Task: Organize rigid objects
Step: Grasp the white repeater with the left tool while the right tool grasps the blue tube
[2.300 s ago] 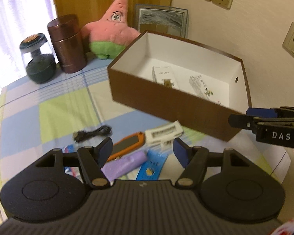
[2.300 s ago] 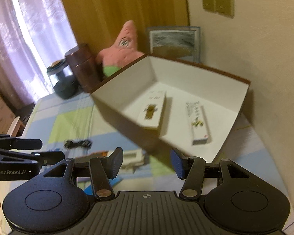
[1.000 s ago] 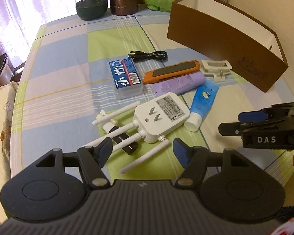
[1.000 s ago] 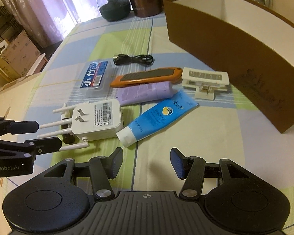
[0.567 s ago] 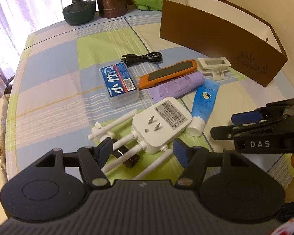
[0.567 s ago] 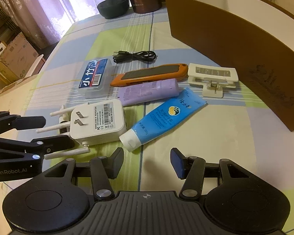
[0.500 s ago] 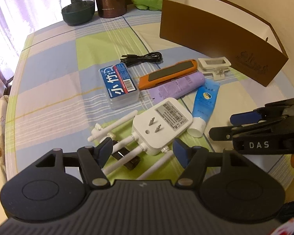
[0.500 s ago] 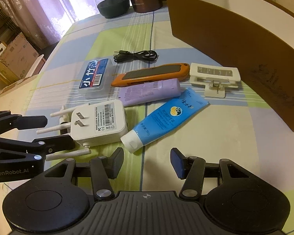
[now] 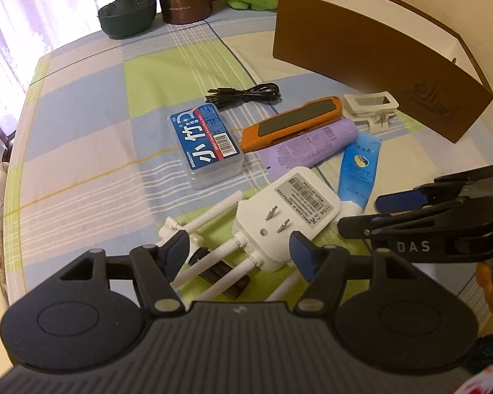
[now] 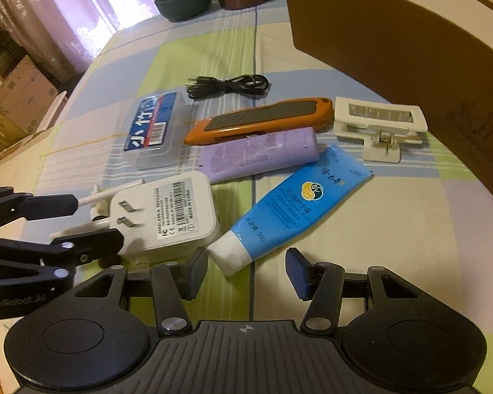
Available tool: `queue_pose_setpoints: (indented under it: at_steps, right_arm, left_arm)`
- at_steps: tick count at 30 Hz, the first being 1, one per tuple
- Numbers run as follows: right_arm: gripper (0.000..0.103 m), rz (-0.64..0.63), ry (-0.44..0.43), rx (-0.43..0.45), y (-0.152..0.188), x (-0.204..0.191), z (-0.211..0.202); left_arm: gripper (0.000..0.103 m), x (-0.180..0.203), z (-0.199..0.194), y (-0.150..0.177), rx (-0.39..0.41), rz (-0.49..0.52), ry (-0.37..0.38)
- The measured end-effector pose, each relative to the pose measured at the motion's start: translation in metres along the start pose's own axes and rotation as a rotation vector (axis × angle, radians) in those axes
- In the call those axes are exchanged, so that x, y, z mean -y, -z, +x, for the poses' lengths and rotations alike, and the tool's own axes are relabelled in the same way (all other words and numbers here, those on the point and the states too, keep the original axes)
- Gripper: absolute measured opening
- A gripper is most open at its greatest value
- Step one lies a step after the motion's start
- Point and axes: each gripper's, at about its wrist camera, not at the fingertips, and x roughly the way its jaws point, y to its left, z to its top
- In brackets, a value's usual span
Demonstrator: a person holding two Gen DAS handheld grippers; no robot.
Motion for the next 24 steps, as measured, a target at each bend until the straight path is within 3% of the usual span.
queue_pose_setpoints:
  at_steps: [10,17,24]
  right_arm:
    - [0.046,-0.037,0.081,-0.037,0.008,0.009,-0.002]
    - [0.046,-0.002,0.025,-0.014,0.009,0.015,-0.012]
    - [0.046,0.008,0.025,0.000,0.005,0.009,-0.004]
  left_arm:
    - [0.064,0.012,0.011,-0.002,0.005,0.117,0.058]
    - [0.067,0.027,0.022,-0.003,0.037,0.285,0.086]
    - [0.066,0.027,0.031,-0.005,0.031,0.279,0.114]
